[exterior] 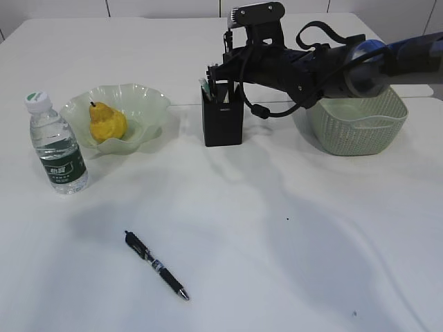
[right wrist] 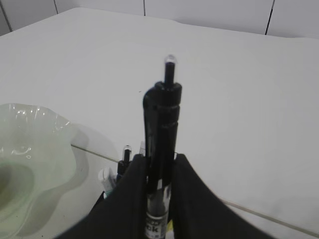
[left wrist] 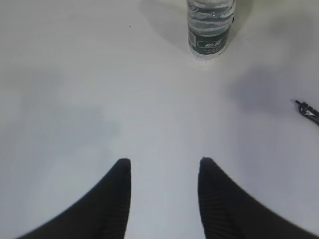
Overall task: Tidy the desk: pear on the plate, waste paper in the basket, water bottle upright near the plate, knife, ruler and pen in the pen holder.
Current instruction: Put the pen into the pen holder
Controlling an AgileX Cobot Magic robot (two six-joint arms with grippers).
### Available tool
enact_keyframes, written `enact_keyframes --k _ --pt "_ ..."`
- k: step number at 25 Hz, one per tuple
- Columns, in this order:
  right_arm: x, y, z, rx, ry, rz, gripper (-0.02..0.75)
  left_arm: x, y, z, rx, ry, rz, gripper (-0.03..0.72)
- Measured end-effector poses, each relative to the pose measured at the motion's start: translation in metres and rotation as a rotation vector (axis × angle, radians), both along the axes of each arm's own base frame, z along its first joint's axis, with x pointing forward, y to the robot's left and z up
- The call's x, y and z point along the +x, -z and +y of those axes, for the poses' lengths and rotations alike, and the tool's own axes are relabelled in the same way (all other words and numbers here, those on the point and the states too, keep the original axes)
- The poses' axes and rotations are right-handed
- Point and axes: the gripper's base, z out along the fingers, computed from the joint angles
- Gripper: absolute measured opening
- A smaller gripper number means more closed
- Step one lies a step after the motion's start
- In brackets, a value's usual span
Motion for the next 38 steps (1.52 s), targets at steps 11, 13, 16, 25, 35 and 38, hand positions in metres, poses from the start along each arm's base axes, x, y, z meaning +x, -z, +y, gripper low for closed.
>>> enact_keyframes --k 11,13,16,25,35,38 --pt "-0.0007 0.0033 -0.0008 -0.028 0.001 0.030 0.110 0.0000 0.0000 0.0000 0.000 0.000 0.000 0.309" --pt "-0.0008 0.0035 -0.0007 -0.036 -0.003 0.028 0.110 0.0000 0.0000 0.0000 0.000 0.000 0.000 0.309" --pt "-0.0009 0.0038 -0.0008 -0.041 -0.003 0.031 0.110 0.0000 0.0000 0.0000 0.000 0.000 0.000 0.309" --pt "-0.0010 0.0040 -0.0008 -0.044 -0.004 0.032 0.123 0.0001 0.0000 0.0000 0.000 0.000 -0.001 0.309" --pt "-0.0028 0.0045 0.0039 -0.047 -0.013 0.037 0.184 0.0002 -0.0001 -0.0001 0.000 0.001 -0.002 0.307" --pt "-0.0031 0.0057 0.0034 -0.043 -0.006 0.053 0.211 0.0002 -0.0001 -0.0001 0.000 0.001 -0.002 0.307"
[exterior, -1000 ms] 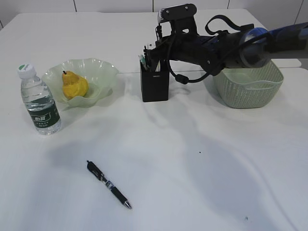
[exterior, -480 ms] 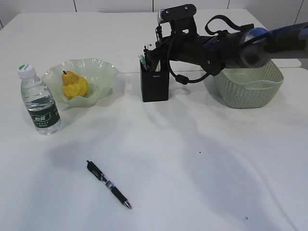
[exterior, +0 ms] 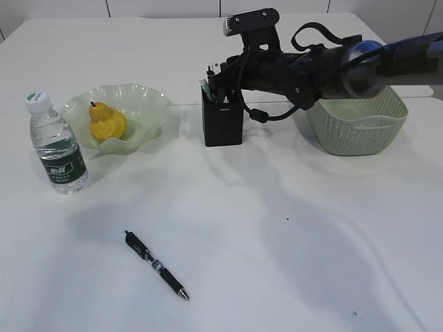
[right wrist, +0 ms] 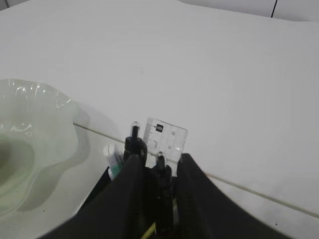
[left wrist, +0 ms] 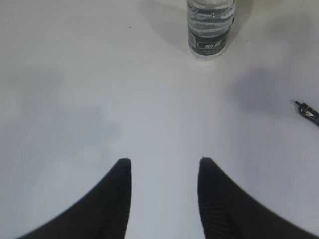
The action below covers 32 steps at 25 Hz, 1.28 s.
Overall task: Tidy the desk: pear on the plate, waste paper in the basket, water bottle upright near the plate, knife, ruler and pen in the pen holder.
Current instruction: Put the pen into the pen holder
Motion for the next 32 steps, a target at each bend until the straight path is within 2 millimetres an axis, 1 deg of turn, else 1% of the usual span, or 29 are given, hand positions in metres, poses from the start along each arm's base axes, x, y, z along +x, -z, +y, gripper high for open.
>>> enact_keyframes --k 4,11,14,17,22,26,32 --pt "0.000 0.001 0.000 0.001 0.006 0.013 0.235 0.000 0.000 0.000 0.000 0.000 0.000 0.307" --pt "-0.001 0.003 -0.001 -0.004 0.013 0.031 0.239 0.000 0.000 0.000 0.000 0.000 0.000 0.304" --pt "-0.002 -0.001 -0.002 -0.003 0.025 0.051 0.240 0.000 0.000 0.000 0.000 0.000 0.000 0.303" --pt "-0.004 -0.008 -0.004 0.006 0.039 0.065 0.240 0.000 0.000 0.000 0.000 0.000 -0.001 0.302" --pt "-0.008 -0.031 -0.005 0.044 0.057 0.054 0.240 0.000 0.000 0.000 0.002 0.000 -0.001 0.300" --pt "-0.015 -0.048 -0.002 0.061 0.061 0.056 0.240 0.000 0.000 0.000 0.002 0.000 -0.001 0.300" --pt "-0.031 -0.069 0.007 0.041 0.073 0.116 0.240 0.000 0.000 0.000 0.001 0.000 -0.003 0.300"
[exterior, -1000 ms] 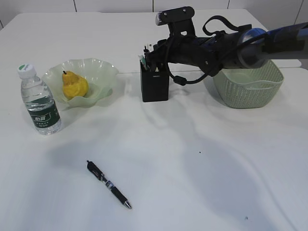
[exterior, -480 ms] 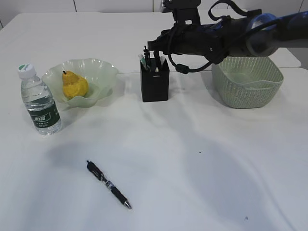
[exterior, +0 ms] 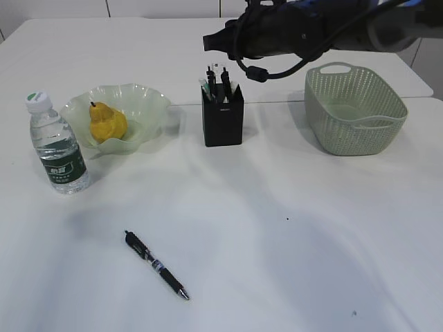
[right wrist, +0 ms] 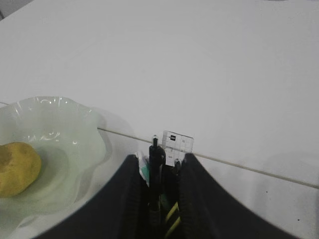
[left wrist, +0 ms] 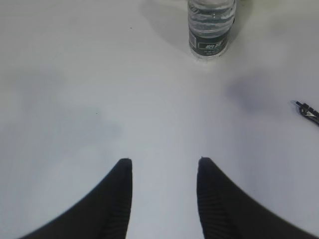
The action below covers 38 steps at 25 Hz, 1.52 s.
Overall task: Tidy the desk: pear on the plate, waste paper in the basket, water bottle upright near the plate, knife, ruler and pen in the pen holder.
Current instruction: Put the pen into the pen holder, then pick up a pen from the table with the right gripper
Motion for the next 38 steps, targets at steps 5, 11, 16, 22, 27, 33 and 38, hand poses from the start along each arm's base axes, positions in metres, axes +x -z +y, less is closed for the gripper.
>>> enact_keyframes --k 5,11,16,22,27,33,38 --pt "-0.014 -0.020 -0.003 -0.030 0.025 0.055 0.240 0.000 0.000 0.000 0.000 0.000 0.000 0.299" --pt "-0.033 -0.036 -0.006 -0.124 0.041 0.153 0.240 0.000 0.000 0.000 0.000 0.000 0.000 0.298" --pt "-0.057 -0.034 0.014 -0.231 -0.033 0.276 0.240 0.000 0.000 0.000 0.000 0.000 0.002 0.298" --pt "-0.088 -0.024 0.045 -0.269 -0.179 0.438 0.240 -0.002 0.001 0.001 0.003 -0.005 0.020 0.298" --pt "-0.112 -0.020 0.069 -0.238 -0.317 0.553 0.240 -0.004 0.003 0.002 0.011 -0.014 0.058 0.298" --pt "-0.126 -0.018 0.079 -0.166 -0.390 0.672 0.240 -0.008 0.005 0.003 0.020 -0.025 0.098 0.298" --pt "-0.140 -0.007 0.099 -0.203 -0.454 0.712 0.240 -0.009 0.005 0.003 0.026 -0.029 0.111 0.298"
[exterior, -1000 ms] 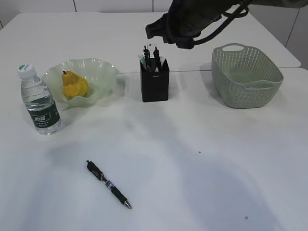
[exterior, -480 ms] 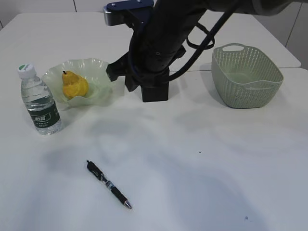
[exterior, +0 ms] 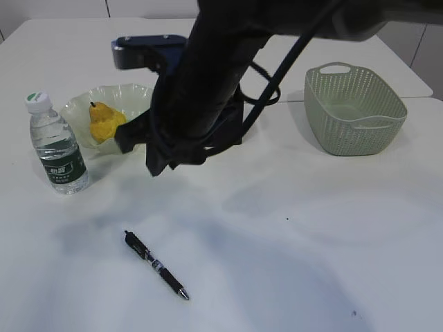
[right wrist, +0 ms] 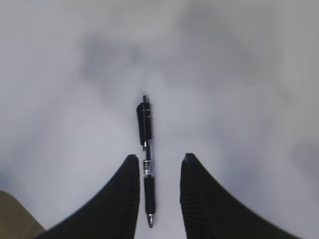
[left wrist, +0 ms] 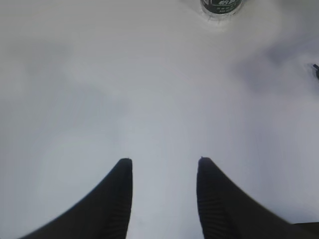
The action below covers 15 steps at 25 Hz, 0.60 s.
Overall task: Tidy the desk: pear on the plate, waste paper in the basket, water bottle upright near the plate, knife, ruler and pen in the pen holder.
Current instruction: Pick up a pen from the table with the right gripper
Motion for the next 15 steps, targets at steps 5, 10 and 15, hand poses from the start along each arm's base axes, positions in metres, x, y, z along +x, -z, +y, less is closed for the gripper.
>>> enact_keyframes --k 5,10,15 --pt "-0.017 0.038 0.033 -0.056 -0.088 0.068 0.240 -0.001 0.001 0.000 0.003 -0.004 0.016 0.295" --pt "-0.025 0.075 0.049 -0.114 -0.161 0.115 0.240 -0.003 0.001 0.002 0.017 -0.011 0.036 0.293" --pt "-0.016 0.088 0.052 -0.166 -0.188 0.082 0.240 -0.004 0.001 0.004 0.042 -0.017 0.042 0.292"
